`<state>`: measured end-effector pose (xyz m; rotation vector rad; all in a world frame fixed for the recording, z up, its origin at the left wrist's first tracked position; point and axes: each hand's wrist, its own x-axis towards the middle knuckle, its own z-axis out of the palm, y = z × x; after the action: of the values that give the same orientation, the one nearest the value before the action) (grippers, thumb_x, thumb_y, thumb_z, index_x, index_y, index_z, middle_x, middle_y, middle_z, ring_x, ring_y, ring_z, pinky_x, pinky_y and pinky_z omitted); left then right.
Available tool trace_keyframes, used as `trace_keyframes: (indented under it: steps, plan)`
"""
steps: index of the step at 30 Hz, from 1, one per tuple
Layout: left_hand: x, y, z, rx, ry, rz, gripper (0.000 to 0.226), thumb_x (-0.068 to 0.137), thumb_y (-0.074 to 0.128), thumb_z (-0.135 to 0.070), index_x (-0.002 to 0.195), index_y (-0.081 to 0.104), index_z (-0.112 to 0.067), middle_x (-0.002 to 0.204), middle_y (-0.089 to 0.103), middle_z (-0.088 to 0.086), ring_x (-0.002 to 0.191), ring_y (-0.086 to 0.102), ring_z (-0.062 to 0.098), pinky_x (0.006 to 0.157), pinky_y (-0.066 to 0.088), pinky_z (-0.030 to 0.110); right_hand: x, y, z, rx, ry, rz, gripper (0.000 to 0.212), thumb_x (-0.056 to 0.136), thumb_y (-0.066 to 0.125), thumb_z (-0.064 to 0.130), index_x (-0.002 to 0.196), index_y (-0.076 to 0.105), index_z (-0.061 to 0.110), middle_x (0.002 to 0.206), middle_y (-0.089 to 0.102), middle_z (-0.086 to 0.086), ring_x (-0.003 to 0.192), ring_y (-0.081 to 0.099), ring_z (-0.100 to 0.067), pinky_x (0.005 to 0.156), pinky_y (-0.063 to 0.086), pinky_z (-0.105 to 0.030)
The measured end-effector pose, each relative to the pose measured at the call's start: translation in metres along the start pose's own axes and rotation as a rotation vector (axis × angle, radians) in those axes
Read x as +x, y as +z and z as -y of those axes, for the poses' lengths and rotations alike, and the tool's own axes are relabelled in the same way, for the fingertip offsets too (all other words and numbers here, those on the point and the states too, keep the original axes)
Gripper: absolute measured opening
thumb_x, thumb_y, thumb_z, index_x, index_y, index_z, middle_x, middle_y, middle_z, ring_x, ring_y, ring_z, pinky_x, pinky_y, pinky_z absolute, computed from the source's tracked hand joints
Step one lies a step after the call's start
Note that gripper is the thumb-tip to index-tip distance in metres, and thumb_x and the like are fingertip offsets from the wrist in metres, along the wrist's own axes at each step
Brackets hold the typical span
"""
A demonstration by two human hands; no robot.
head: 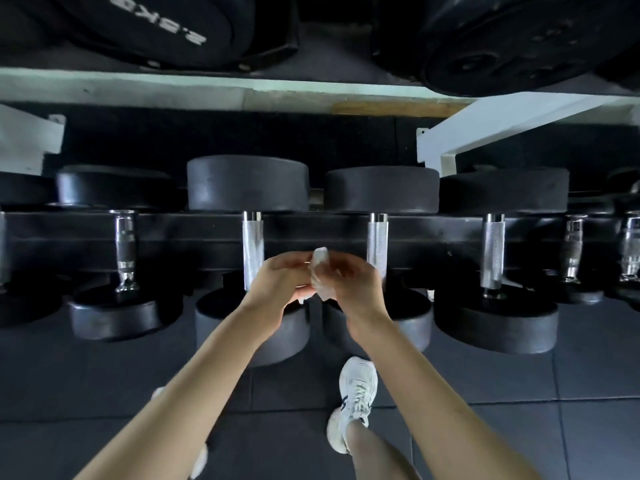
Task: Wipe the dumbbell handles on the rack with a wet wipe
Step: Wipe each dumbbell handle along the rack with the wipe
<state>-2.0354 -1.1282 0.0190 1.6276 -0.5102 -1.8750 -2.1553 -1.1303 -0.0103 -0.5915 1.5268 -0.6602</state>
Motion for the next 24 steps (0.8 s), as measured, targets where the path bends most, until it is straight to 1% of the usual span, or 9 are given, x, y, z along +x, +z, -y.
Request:
trace_keyframes:
  steps: [3, 6, 9, 12, 17, 19, 21, 22, 24]
  plan:
    - [0.002, -0.036, -0.005, 0.057, 0.009, -0.06, 0.024, 0.085, 0.056, 0.007, 0.104, 0.069, -0.003, 0.102, 0.071, 0.016, 0.092, 0.07, 0.023, 0.081, 0.057, 0.028, 0.004, 0.032, -0.005, -0.062, -0.029, -0.061, 0.008, 0.08, 0.074, 0.014, 0.088, 0.073, 0.013, 0.081, 0.073, 0.0, 0.075, 0.068, -0.01, 0.066, 0.053, -0.017]
    - [0.013, -0.08, -0.008, 0.084, -0.019, -0.206, 0.024, 0.088, 0.051, 0.01, 0.094, 0.067, -0.006, 0.102, 0.066, 0.015, 0.087, 0.066, 0.022, 0.074, 0.057, 0.028, 0.013, 0.062, -0.011, -0.091, -0.094, -0.16, 0.008, 0.083, 0.071, 0.012, 0.084, 0.072, 0.02, 0.077, 0.069, 0.009, 0.073, 0.064, -0.004, 0.063, 0.048, -0.01]
    - [0.023, -0.12, -0.01, 0.11, -0.02, -0.237, 0.026, 0.088, 0.047, 0.01, 0.091, 0.065, -0.009, 0.101, 0.064, 0.012, 0.091, 0.063, 0.021, 0.073, 0.054, 0.027, 0.026, 0.097, -0.016, -0.187, -0.215, -0.276, 0.013, 0.084, 0.067, 0.012, 0.096, 0.073, 0.014, 0.079, 0.065, 0.014, 0.076, 0.061, -0.001, 0.066, 0.044, -0.005]
    - [0.028, -0.149, -0.008, 0.137, 0.004, -0.221, 0.033, 0.088, 0.045, 0.011, 0.087, 0.066, -0.014, 0.1, 0.064, 0.009, 0.093, 0.063, 0.02, 0.073, 0.055, 0.027, 0.044, 0.132, -0.02, -0.284, -0.295, -0.31, 0.022, 0.086, 0.066, 0.015, 0.107, 0.07, 0.008, 0.086, 0.065, 0.007, 0.083, 0.061, -0.006, 0.071, 0.041, -0.013]
    - [0.038, -0.172, 0.005, 0.15, -0.025, -0.216, 0.032, 0.09, 0.044, 0.006, 0.086, 0.067, -0.016, 0.097, 0.065, 0.005, 0.09, 0.064, 0.016, 0.069, 0.054, 0.026, 0.057, 0.154, -0.04, -0.226, -0.188, -0.376, 0.043, 0.084, 0.07, 0.025, 0.126, 0.061, 0.019, 0.103, 0.07, 0.004, 0.093, 0.064, -0.007, 0.082, 0.046, -0.015]
    - [0.04, -0.175, 0.01, 0.154, -0.045, -0.193, 0.032, 0.09, 0.046, 0.005, 0.085, 0.067, -0.018, 0.099, 0.066, 0.004, 0.09, 0.064, 0.015, 0.065, 0.053, 0.024, 0.052, 0.151, -0.042, -0.287, -0.136, -0.392, 0.037, 0.083, 0.071, 0.024, 0.12, 0.065, 0.018, 0.09, 0.07, 0.004, 0.085, 0.063, -0.007, 0.074, 0.046, -0.017]
    - [0.041, -0.175, 0.013, 0.149, -0.064, -0.168, 0.03, 0.091, 0.047, 0.004, 0.087, 0.067, -0.019, 0.101, 0.067, 0.004, 0.093, 0.064, 0.016, 0.067, 0.054, 0.025, 0.046, 0.143, -0.048, -0.379, -0.098, -0.395, 0.023, 0.082, 0.072, 0.024, 0.104, 0.072, 0.016, 0.075, 0.064, 0.007, 0.073, 0.059, -0.009, 0.062, 0.043, -0.019]
    - [0.041, -0.175, 0.013, 0.146, -0.069, -0.156, 0.03, 0.091, 0.047, 0.003, 0.088, 0.067, -0.018, 0.101, 0.067, 0.005, 0.095, 0.064, 0.017, 0.069, 0.055, 0.026, 0.043, 0.141, -0.051, -0.415, -0.079, -0.387, 0.019, 0.081, 0.072, 0.024, 0.098, 0.073, 0.015, 0.074, 0.064, 0.007, 0.072, 0.06, -0.011, 0.061, 0.045, -0.023]
    - [0.043, -0.174, 0.011, 0.142, -0.066, -0.136, 0.029, 0.092, 0.047, 0.002, 0.089, 0.068, -0.018, 0.103, 0.066, 0.005, 0.097, 0.064, 0.018, 0.073, 0.056, 0.028, 0.041, 0.139, -0.052, -0.405, -0.07, -0.369, 0.015, 0.079, 0.074, 0.021, 0.092, 0.073, 0.013, 0.077, 0.067, 0.004, 0.074, 0.063, -0.013, 0.069, 0.051, -0.028]
